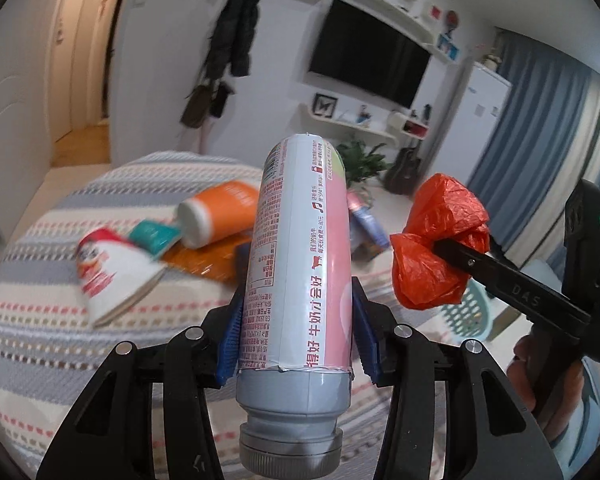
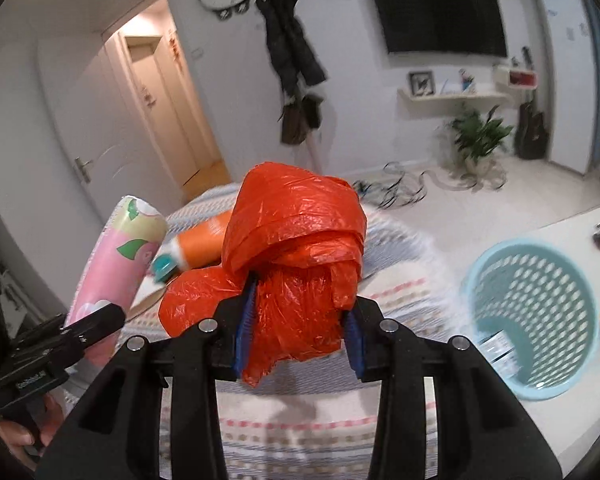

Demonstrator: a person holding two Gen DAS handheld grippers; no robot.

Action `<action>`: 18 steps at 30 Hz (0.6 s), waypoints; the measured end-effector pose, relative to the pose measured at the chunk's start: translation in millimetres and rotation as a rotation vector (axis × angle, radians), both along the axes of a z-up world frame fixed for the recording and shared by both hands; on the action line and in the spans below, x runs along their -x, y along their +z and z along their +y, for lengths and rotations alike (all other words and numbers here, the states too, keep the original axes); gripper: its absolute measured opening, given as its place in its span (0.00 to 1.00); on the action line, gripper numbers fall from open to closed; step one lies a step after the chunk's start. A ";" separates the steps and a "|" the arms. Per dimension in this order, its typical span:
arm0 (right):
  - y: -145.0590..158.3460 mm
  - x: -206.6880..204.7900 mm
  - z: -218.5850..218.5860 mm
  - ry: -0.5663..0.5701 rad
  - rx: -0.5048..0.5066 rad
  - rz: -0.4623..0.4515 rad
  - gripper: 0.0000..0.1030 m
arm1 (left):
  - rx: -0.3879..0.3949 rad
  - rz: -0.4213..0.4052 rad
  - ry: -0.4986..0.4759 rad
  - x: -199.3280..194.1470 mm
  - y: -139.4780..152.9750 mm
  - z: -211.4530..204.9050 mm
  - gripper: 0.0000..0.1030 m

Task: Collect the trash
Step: 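Move both items over the blue basket and release them inside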

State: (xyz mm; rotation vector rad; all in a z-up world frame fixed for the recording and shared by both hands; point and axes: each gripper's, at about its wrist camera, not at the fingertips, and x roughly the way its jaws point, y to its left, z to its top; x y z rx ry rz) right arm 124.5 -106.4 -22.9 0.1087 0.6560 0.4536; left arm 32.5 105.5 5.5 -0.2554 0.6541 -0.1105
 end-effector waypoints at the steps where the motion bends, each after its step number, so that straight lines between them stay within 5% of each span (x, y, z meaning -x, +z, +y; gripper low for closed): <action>1: 3.6 -0.4 -6.8 -0.017 0.004 -0.014 0.34 | -0.002 -0.004 -0.010 -4.0 3.8 -6.8 0.45; 10: 13.4 -23.3 -98.8 -0.196 -0.010 -0.046 0.34 | -0.036 -0.030 -0.158 -55.3 23.7 -96.2 0.45; 18: -7.7 -48.8 -173.3 -0.374 0.028 -0.005 0.34 | -0.045 -0.003 -0.287 -111.6 8.4 -178.8 0.45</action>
